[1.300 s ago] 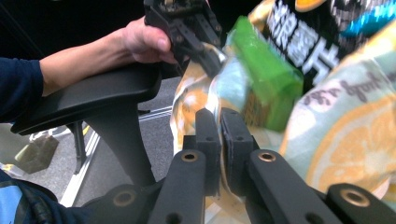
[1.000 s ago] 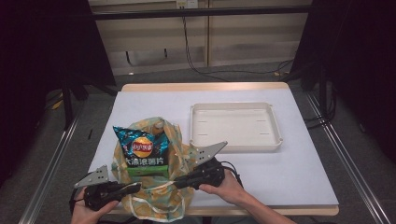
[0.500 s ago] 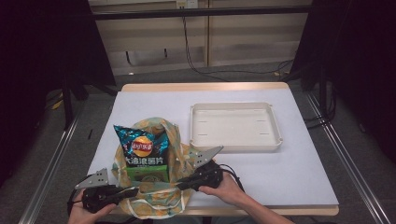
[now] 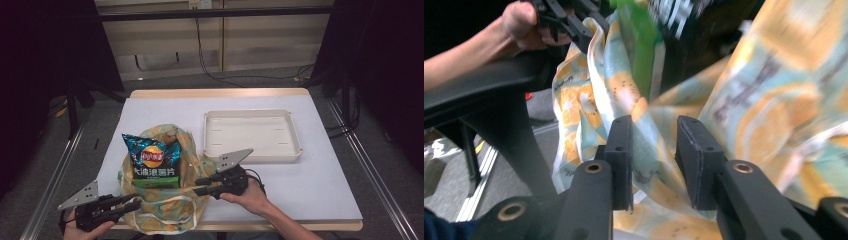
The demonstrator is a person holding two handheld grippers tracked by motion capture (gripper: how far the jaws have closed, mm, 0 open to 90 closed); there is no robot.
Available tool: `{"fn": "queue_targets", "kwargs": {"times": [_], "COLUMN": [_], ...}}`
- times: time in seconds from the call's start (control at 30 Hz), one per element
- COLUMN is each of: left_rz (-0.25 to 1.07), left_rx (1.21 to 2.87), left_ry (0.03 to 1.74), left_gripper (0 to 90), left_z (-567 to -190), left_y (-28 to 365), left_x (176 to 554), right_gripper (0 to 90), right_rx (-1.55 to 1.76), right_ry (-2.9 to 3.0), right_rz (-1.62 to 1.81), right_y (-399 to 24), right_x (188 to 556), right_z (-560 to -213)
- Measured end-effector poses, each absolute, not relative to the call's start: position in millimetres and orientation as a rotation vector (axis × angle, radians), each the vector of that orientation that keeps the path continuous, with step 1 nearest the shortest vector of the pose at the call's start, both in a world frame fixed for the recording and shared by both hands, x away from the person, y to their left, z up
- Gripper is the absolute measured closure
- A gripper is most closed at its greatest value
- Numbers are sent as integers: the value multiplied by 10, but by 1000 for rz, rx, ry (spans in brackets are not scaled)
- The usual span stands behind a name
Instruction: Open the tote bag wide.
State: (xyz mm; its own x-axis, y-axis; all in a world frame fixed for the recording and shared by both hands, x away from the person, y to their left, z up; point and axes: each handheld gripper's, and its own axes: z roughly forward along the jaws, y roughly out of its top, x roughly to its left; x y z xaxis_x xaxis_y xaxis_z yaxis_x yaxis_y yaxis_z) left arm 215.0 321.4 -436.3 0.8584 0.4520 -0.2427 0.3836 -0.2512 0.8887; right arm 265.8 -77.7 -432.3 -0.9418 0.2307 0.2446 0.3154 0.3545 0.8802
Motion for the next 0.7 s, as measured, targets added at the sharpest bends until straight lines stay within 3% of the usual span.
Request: {"fn": "queue_targets", "kwargs": {"times": [0.27, 0.5, 0.7], "left_rz": [110, 148, 209], "left_rx": [1802, 1754, 1743], "left_ry": [637, 657, 733], "left_gripper": [636, 707, 656], "left_z": [-4190, -4071, -4079], "left_y": [3283, 3361, 3425], "left_x": [2207, 2419, 2578], "right_gripper": [624, 585, 553], "right_rx": [-559, -570, -620], "right_ry": [-2501, -2505, -2501], "right_rz": [-1815, -1912, -1949], "right_y": [-928, -823, -721], "right_x": [2734, 2928, 3171], "right_z": [-4024, -3818, -3744]}}
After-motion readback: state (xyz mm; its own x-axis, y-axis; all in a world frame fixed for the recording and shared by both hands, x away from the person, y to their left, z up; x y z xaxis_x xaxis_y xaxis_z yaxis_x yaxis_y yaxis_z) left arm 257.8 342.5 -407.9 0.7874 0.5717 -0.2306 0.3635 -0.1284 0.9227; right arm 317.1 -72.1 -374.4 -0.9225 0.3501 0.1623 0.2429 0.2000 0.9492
